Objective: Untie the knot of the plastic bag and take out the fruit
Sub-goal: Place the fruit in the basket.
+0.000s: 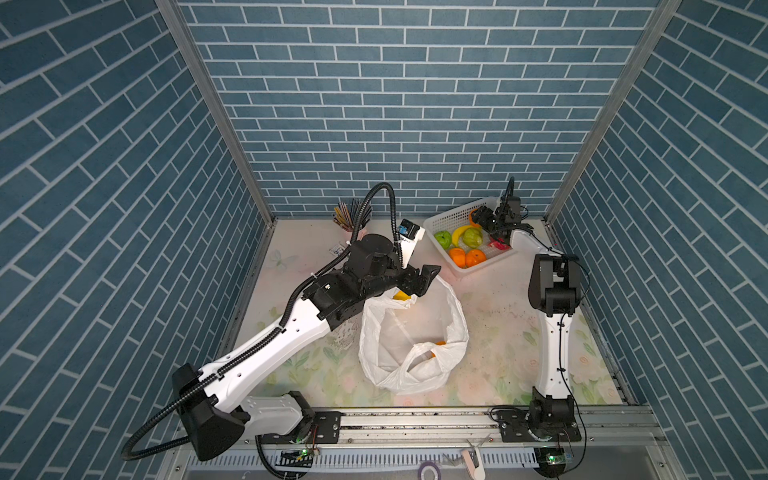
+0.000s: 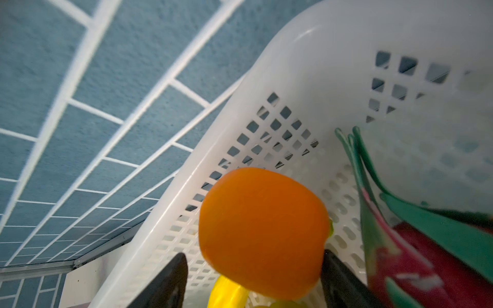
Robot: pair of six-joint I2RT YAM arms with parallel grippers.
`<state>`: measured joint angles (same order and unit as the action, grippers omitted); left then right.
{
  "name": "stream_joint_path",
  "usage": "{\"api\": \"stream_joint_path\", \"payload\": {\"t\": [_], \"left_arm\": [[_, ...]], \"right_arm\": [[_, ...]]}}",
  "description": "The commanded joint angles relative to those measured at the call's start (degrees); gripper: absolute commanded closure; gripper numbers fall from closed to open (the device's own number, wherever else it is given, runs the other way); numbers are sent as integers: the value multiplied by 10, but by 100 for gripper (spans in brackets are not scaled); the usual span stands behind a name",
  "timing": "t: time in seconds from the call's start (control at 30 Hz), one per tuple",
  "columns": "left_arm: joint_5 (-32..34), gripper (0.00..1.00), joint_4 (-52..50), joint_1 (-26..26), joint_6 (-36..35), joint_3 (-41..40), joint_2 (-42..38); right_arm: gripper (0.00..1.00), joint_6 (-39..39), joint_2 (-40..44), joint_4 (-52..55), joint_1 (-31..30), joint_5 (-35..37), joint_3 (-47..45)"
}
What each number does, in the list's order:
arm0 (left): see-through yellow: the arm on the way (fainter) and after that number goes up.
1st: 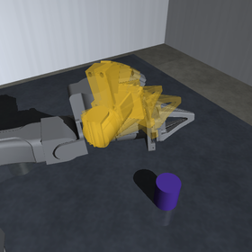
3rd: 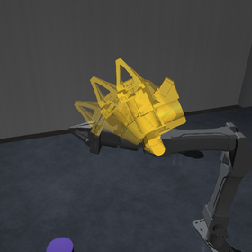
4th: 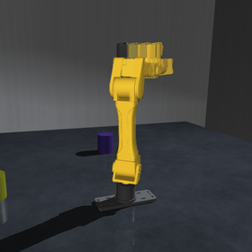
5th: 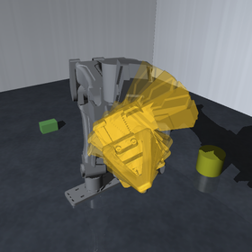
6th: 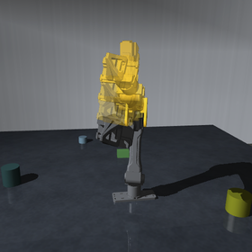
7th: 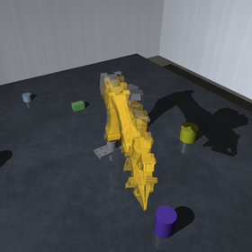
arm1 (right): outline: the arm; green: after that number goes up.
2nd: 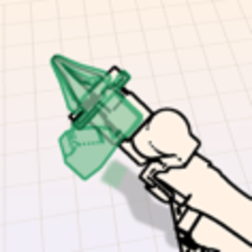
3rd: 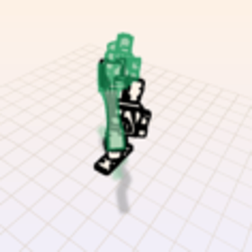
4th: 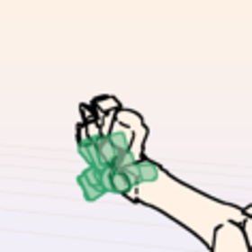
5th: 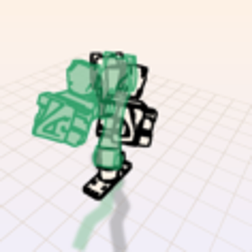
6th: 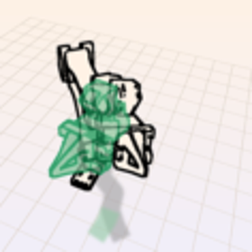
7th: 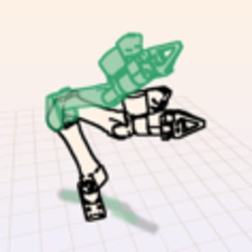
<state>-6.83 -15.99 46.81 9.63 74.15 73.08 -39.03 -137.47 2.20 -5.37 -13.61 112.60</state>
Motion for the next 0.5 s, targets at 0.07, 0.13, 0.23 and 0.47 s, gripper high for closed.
{"api": "stream_joint_path", "payload": {"t": [0.07, 0.13, 0.23, 0.47], "left_arm": [[15, 13, -9, 4, -2, 7, -5], [32, 13, -16, 4, 5, 6, -7], [59, 13, -26, 3, 21, 1, -12], [59, 13, -38, -28, 74, -33, -30]], "right_arm": [[20, 4, 24, 30, 6, 8, -13], [20, 8, 52, 24, 6, 13, -38], [19, 15, 106, 1, 6, 16, -92], [19, 49, 254, -26, 0, 11, -238]]}}
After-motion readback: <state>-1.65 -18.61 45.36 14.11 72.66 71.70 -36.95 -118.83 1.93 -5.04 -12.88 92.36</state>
